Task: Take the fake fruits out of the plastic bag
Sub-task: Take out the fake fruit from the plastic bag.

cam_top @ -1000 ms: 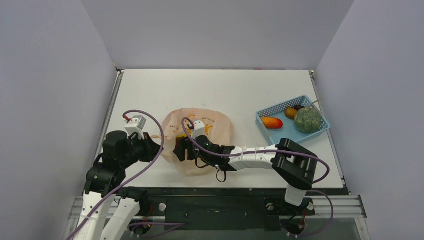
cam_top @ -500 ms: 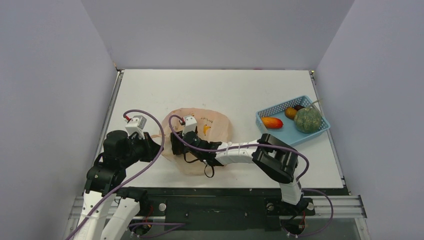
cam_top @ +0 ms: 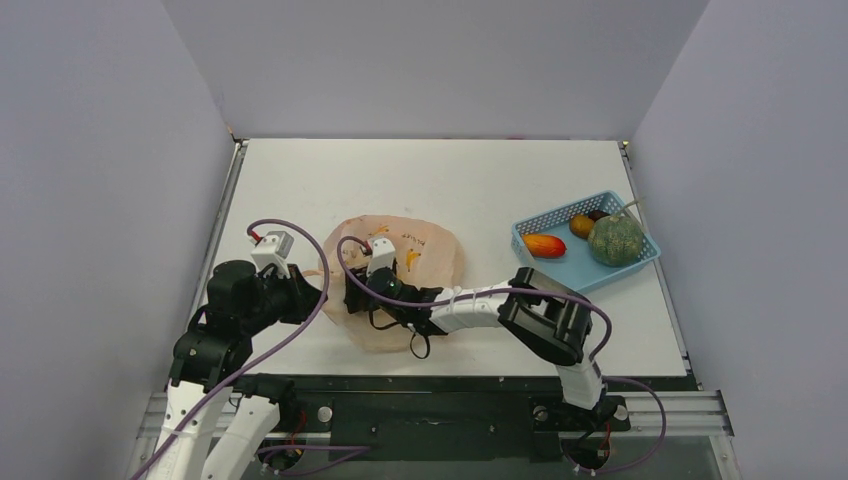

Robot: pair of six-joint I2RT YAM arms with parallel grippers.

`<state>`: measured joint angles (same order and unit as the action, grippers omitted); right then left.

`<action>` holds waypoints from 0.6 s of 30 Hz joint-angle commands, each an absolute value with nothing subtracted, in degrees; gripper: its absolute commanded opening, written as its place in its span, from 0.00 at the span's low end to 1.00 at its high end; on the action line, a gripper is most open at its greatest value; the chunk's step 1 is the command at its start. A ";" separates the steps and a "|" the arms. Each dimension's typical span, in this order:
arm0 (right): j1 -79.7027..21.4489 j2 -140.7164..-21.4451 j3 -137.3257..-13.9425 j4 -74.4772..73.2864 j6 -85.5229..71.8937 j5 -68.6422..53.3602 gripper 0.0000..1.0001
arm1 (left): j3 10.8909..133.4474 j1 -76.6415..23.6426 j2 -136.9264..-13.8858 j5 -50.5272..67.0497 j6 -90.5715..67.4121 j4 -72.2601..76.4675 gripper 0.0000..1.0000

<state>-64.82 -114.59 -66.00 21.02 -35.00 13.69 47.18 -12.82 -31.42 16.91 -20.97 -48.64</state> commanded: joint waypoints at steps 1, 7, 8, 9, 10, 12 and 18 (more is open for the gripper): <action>-64.33 -107.43 -62.54 22.67 -33.16 14.42 0.23 | 47.51 -13.17 -31.83 17.07 -21.25 -46.32 0.00; -64.49 -99.79 -54.70 24.97 -33.07 14.88 0.05 | 47.55 -13.23 -31.86 16.04 -21.56 -46.34 0.00; -64.51 -99.12 -53.94 25.05 -33.27 14.49 0.03 | 47.55 -13.21 -32.18 16.02 -21.56 -46.37 0.00; -64.51 -97.73 -52.86 24.98 -33.38 14.27 0.00 | 47.55 -13.26 -32.35 15.94 -21.59 -46.44 0.00; -64.49 -97.16 -52.45 24.80 -33.83 13.70 0.00 | 47.61 -13.18 -32.70 15.96 -21.59 -46.53 0.00; -64.55 -94.99 -51.52 23.45 -34.51 12.68 0.00 | 47.63 -13.18 -32.78 15.76 -21.66 -46.57 0.00; -64.88 -85.16 -49.80 21.21 -35.32 10.13 0.00 | 47.61 -13.21 -32.03 15.15 -21.80 -46.47 0.00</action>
